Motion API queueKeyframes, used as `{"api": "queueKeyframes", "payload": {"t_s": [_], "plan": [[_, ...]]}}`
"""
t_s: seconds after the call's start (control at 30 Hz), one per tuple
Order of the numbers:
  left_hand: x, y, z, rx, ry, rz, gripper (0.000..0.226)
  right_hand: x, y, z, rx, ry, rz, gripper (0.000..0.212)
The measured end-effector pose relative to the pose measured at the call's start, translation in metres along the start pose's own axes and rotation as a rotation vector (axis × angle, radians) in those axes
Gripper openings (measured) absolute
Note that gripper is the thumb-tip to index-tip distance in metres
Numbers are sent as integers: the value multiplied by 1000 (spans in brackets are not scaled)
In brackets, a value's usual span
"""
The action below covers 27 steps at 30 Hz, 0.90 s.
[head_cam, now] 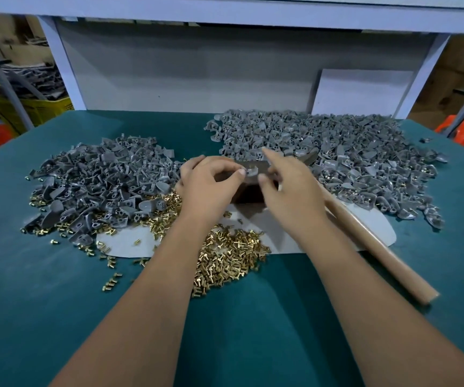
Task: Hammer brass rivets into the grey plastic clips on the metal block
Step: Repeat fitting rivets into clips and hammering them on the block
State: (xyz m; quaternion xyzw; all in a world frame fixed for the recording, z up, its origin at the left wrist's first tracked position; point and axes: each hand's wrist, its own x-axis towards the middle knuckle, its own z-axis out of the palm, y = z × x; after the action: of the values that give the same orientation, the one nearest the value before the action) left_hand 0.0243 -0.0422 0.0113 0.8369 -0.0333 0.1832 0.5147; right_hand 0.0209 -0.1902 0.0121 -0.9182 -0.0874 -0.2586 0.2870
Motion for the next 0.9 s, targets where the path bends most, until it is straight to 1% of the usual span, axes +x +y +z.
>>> {"api": "queueKeyframes", "payload": {"t_s": [0.07,0.17,0.23,0.33,0.37,0.43,0.47,0.53,0.57,0.63,0.7,0.73,0.8,0.83,0.9], "plan": [[0,1,0,6,-23,57,21,-2,-6,6,71,-7,-21,42],[0,2,-2,-80,-54,82,16,-4,-11,3,207,7,17,28],[1,2,-3,-107,-44,100,16,-3,-13,-1,271,1,43,20],[1,5,-3,-33,4,101,13,15,-7,-12,302,15,157,19],[0,6,-1,-2,7,83,13,26,-3,-17,349,61,226,23],[-4,8,2,35,-14,58,14,47,3,-30,482,203,387,41],[-5,8,3,42,-27,53,15,53,6,-34,467,264,457,52],[-6,6,4,42,-36,51,17,53,11,-31,255,295,538,69],[-5,5,5,44,-32,58,19,46,10,-25,160,289,537,73],[-4,2,7,112,-10,89,25,22,3,-9,45,261,462,74],[-2,1,2,270,65,102,32,-1,-8,6,-52,212,305,71],[0,-1,-3,367,121,87,37,-8,-14,10,-73,195,207,66],[6,-7,-17,545,210,16,46,-17,-29,13,-15,153,31,47],[8,-11,-25,626,214,-48,50,-20,-36,13,39,104,-41,37],[11,-19,-38,760,135,-207,51,-28,-49,15,62,-44,-170,25]]}}
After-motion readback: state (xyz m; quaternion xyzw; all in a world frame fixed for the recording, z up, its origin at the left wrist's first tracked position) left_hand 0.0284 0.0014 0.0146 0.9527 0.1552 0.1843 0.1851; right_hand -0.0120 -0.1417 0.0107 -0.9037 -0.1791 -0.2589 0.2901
